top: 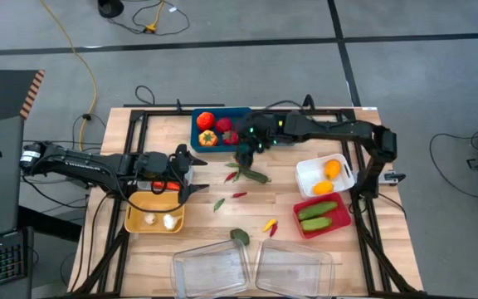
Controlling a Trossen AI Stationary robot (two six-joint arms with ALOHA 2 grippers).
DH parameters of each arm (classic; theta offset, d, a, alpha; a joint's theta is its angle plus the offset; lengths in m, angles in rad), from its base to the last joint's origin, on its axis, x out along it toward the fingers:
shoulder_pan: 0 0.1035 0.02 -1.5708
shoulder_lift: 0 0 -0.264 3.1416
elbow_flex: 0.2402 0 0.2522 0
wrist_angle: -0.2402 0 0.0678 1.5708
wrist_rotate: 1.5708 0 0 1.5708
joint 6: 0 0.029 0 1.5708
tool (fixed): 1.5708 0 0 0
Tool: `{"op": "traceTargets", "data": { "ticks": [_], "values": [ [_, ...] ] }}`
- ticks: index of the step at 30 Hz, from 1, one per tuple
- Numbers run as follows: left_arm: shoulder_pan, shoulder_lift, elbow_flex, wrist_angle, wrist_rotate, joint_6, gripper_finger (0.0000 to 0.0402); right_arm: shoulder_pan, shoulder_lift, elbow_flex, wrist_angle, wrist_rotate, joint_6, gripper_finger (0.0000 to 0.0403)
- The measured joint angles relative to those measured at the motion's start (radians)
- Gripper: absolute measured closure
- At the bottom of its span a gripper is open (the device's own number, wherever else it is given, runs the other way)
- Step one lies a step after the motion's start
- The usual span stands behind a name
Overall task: Sort produce into baskets
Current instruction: Put the lemon into the white bin
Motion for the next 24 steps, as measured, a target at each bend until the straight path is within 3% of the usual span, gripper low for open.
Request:
{"op": "traceTargets", "data": {
  "ticks": [8, 12, 17, 24],
  "values": [
    [0.0, 0.0, 0.0, -0.001, 0.0, 0.0, 0.0049, 0.155, -0.003, -0.001, -0.277, -0.022, 0.094, 0.0038],
    [0.0, 0.0, 0.0, -0.001, 0.022, 0.0, 0.0049, 0.219, -0.001, -0.054, -0.284, 0.014, 0.147, 0.0038],
    [0.0, 0.0, 0.0, -0.001, 0.026, 0.0, 0.0049, 0.24, 0.0, -0.16, -0.145, 0.082, 0.232, 0.0038],
    [0.0, 0.0, 0.0, -0.001, 0.026, 0.0, 0.0049, 0.162, 0.012, -0.281, 0.185, 0.235, 0.339, 0.0038]
  ]
}}
